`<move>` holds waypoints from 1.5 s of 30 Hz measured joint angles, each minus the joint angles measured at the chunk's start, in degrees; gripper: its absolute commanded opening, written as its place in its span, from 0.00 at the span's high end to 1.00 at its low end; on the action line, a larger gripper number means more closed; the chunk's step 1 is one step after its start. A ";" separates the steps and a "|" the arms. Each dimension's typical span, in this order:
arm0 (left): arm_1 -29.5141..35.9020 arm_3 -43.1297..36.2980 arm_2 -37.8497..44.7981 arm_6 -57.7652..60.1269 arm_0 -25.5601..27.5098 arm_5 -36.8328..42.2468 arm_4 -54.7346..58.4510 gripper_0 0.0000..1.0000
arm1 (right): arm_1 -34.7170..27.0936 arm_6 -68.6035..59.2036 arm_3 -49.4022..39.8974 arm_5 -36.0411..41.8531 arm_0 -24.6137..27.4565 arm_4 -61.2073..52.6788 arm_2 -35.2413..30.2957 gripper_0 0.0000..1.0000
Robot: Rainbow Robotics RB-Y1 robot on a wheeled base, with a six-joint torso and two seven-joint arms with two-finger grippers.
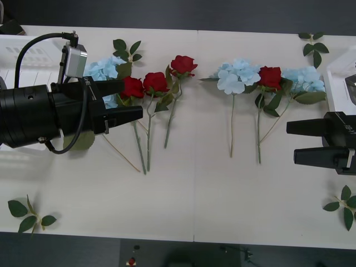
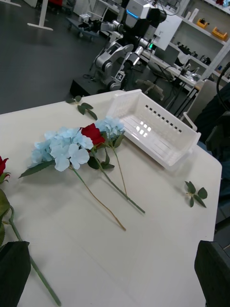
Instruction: Put the red flowers into the right box and the blue flowers into the left box
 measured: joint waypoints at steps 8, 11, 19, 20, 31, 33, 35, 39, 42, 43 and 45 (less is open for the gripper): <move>-3.06 2.19 -3.32 0.00 5.23 0.22 0.02 0.00 | 0.03 0.00 0.05 -0.36 0.02 -0.20 1.35 0.00; -2.97 2.41 -2.03 0.00 5.90 1.06 0.57 0.00 | 0.03 0.00 0.05 -2.44 0.02 -1.63 1.57 0.00; 1.68 6.88 0.55 1.92 3.87 1.53 4.33 0.00 | -0.35 -0.12 0.49 -12.52 0.01 -1.91 1.56 0.00; 1.77 8.44 0.55 3.18 3.32 2.12 4.26 0.00 | -0.80 -0.70 0.71 -13.75 0.01 -1.51 1.56 0.00; -3.89 27.15 0.54 40.15 -6.78 18.56 -14.85 0.00 | -7.47 -44.98 7.48 -16.68 -0.12 16.73 1.55 0.00; -4.35 26.94 0.54 45.40 -7.57 18.56 -19.29 0.00 | -7.38 -54.41 8.81 -15.25 -0.65 21.58 1.56 0.00; -4.41 26.09 0.54 52.27 -8.10 18.57 -24.50 0.00 | -6.93 -65.16 10.19 -14.25 -1.58 26.74 1.56 0.00; -4.41 24.32 0.54 69.95 -9.59 21.95 -35.83 0.00 | -4.21 -75.11 13.38 -12.70 -4.13 37.38 1.56 0.00; -4.45 23.69 0.54 78.44 -10.62 24.32 -42.28 0.00 | -1.29 -76.07 15.99 -11.16 -6.26 43.18 1.56 0.00; -4.51 23.31 0.54 80.89 -10.82 24.88 -44.62 0.00 | 0.02 -78.16 17.03 -10.26 -7.19 46.01 1.56 0.00; -4.80 22.30 0.54 86.85 -10.93 25.80 -48.97 0.00 | 2.81 -83.90 19.08 -8.40 -9.15 51.30 1.56 0.00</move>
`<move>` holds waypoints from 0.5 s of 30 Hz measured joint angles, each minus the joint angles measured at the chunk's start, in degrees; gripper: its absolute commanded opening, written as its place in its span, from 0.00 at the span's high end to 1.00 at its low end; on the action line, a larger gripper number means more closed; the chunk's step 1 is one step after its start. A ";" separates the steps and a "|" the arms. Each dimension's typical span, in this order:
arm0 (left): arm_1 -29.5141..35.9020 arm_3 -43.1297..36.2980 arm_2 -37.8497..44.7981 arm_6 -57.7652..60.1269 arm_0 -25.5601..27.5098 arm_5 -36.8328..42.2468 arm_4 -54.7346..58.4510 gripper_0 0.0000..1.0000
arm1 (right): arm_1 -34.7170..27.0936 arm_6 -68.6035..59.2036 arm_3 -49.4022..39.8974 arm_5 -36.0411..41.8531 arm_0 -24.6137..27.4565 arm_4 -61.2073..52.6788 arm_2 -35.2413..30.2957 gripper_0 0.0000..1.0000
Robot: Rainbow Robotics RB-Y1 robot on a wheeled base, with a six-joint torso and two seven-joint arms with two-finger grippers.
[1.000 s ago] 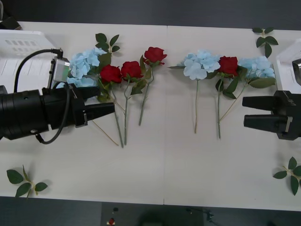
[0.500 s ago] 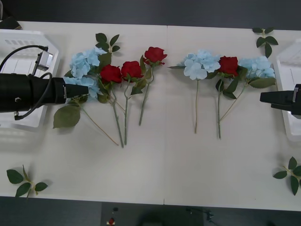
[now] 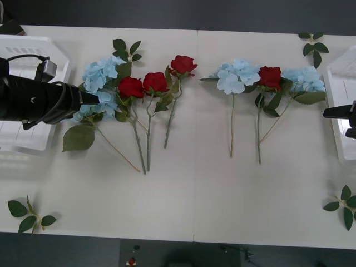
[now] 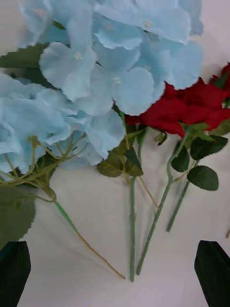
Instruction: Put the red flowers into the right box and the blue flowers into the left box
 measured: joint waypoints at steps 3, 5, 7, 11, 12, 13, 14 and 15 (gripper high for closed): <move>-1.16 -1.46 0.00 11.70 0.00 1.36 -6.62 0.00 | 4.64 -5.47 3.35 1.75 -3.35 6.12 0.00 0.00; -2.42 -2.15 0.00 18.27 0.00 3.04 -11.96 0.00 | 7.70 -5.48 5.57 3.06 -5.74 10.68 0.00 0.00; -3.81 -2.27 0.00 20.40 -0.07 5.20 -16.52 0.00 | 10.30 -5.48 7.68 4.35 -7.98 14.36 0.00 0.00; -7.23 -2.67 -0.01 23.04 -0.28 10.97 -30.01 0.00 | 14.83 -5.49 12.17 7.33 -12.47 21.39 0.00 0.00; -8.09 -3.06 -0.06 24.80 -0.28 12.48 -33.87 0.00 | 15.82 -5.49 13.26 7.66 -13.47 22.65 0.00 0.00; -8.82 -3.46 -0.27 26.86 -0.28 14.00 -37.07 0.00 | 16.73 -5.49 14.31 7.91 -14.45 23.89 0.01 0.00; -9.40 -3.79 -0.75 28.74 -0.28 15.01 -39.71 0.00 | 17.56 -5.49 15.15 8.07 -15.33 25.12 0.01 0.00; -9.90 -4.02 -1.53 30.04 -0.28 15.53 -42.29 0.00 | 18.36 -5.49 15.92 8.14 -16.23 26.68 0.03 0.00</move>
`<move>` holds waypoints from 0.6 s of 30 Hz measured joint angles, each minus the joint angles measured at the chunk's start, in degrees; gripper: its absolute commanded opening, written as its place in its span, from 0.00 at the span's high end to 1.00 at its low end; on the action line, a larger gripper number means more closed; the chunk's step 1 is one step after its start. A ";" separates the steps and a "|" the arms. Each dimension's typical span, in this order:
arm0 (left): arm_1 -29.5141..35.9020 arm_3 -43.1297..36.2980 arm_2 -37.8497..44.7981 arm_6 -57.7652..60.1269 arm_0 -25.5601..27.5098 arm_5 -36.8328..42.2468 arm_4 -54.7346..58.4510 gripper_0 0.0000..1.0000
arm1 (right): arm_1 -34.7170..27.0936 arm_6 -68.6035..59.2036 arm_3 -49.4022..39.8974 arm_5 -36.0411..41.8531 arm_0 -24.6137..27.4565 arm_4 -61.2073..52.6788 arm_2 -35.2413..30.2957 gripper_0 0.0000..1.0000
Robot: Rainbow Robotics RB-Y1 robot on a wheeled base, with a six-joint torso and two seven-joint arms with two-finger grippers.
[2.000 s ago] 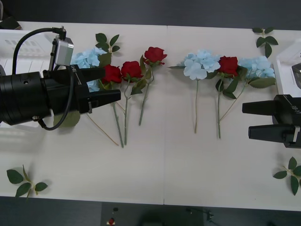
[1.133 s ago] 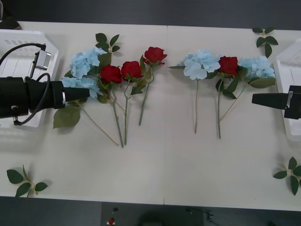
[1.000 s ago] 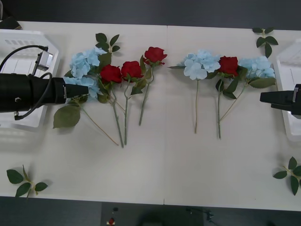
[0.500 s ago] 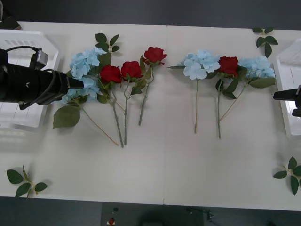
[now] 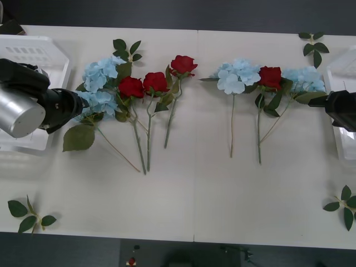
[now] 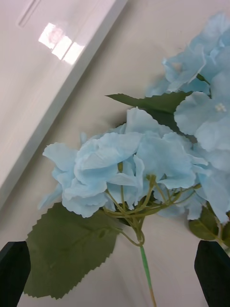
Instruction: Put the red flowers into the right box and the blue flowers into the left box
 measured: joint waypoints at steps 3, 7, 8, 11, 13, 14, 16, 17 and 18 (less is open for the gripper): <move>-0.66 0.11 -3.41 1.04 -0.03 0.18 -4.83 0.00 | 2.06 0.00 2.24 -0.02 -2.62 5.22 0.77 0.00; -1.16 2.15 -6.51 2.18 -0.10 0.18 -7.68 0.00 | 3.38 -0.01 5.76 -0.25 -6.37 9.45 4.74 0.00; -1.64 3.25 -6.59 2.25 -0.10 0.18 -8.09 0.00 | 3.74 -0.01 6.86 -0.53 -7.42 10.52 6.01 0.00; -3.62 6.27 -6.11 2.23 -0.15 0.18 -8.21 0.00 | 5.26 -0.09 10.28 -1.57 -10.31 12.88 9.05 0.00; -5.16 8.07 -5.60 2.12 -0.35 0.18 -8.21 0.00 | 6.89 -0.59 12.84 -1.63 -12.13 14.46 9.92 0.00; -5.94 8.92 -5.42 1.96 -0.66 0.18 -8.21 0.00 | 7.89 -1.14 14.28 -1.63 -13.05 15.12 9.97 0.00; -7.23 10.28 -5.41 1.58 -1.61 0.48 -8.21 0.00 | 9.89 -1.49 16.90 -1.63 -14.68 15.69 9.67 0.00; -7.82 10.62 -5.41 1.36 -2.28 1.21 -8.21 0.00 | 10.80 -1.50 18.13 -1.63 -15.44 15.75 9.36 0.00; -8.40 10.79 -5.42 1.16 -3.03 2.41 -8.21 0.00 | 11.69 -1.50 19.25 -1.63 -16.17 15.75 9.06 0.00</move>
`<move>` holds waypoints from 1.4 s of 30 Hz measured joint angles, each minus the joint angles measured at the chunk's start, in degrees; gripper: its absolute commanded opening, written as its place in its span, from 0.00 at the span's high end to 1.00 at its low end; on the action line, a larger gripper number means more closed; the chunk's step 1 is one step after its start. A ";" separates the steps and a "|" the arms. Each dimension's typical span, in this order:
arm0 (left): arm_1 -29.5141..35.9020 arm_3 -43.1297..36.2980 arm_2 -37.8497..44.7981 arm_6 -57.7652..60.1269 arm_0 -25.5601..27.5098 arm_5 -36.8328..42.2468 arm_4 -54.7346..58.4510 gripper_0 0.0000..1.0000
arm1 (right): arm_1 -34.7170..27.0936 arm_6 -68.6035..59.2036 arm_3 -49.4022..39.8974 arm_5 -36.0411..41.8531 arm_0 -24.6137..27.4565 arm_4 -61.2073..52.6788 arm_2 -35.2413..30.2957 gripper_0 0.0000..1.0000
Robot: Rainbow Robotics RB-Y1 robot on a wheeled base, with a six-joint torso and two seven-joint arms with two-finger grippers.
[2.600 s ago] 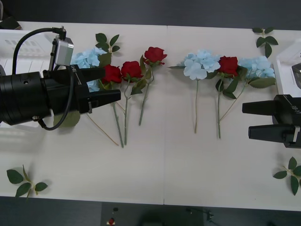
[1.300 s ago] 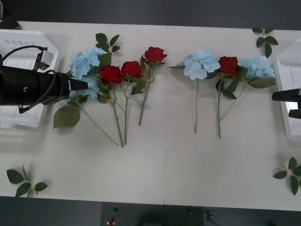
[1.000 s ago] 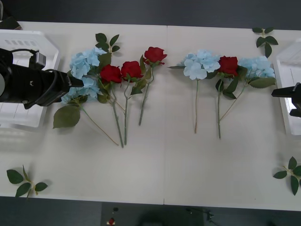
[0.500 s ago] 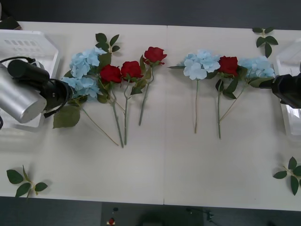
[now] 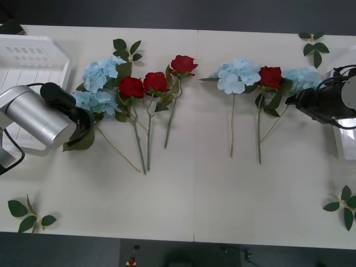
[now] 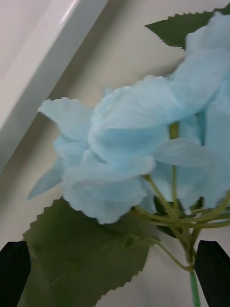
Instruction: Put the red flowers into the right box and the blue flowers into the left box
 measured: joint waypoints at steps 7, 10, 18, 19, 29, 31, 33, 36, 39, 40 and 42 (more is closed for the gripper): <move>-2.98 0.00 -0.01 -0.17 -5.41 5.08 0.00 0.00 | 3.62 0.00 4.98 -0.66 -3.74 2.04 -0.50 0.00; -3.79 0.00 -0.03 -0.55 -6.06 5.06 0.01 0.06 | 4.51 0.00 6.18 -0.90 -4.58 4.10 -0.50 0.00; -3.93 1.72 -4.21 -5.40 -6.06 3.09 -1.24 0.06 | 6.28 -0.02 6.37 0.80 -4.77 12.65 -0.50 0.00; -3.93 2.16 -4.98 -5.41 -6.06 2.77 -1.93 0.07 | 6.45 -0.04 6.37 1.42 -4.77 13.34 -0.50 0.01; -5.66 5.98 -6.30 -5.41 -6.06 1.65 -3.91 0.82 | 7.56 -3.24 6.37 2.76 -4.77 19.97 -0.49 0.66; -6.33 6.45 -6.29 -5.41 -6.06 1.64 -4.48 1.00 | 8.10 -3.24 6.38 2.76 -4.77 20.69 -0.49 0.78; -6.88 6.85 -6.29 -5.41 -6.06 1.57 -4.52 1.00 | 8.58 -3.24 6.38 2.76 -4.77 21.15 -0.49 0.88; -7.21 7.21 -6.29 -5.41 -6.06 1.08 -4.52 1.00 | 8.86 -3.25 6.38 2.76 -4.77 21.25 -0.49 0.99; -7.21 7.22 -6.29 -5.41 -6.06 1.03 -4.53 1.00 | 8.86 -3.29 6.38 2.76 -4.77 21.25 -0.49 1.00; -7.21 7.21 -6.29 -5.41 -6.06 1.03 -4.53 1.00 | 8.86 -3.30 6.38 2.76 -4.77 21.25 -0.49 1.00; -7.20 7.16 -6.29 -5.41 -6.06 1.04 -4.53 1.00 | 8.86 -3.35 6.38 2.76 -4.77 21.28 -0.49 1.00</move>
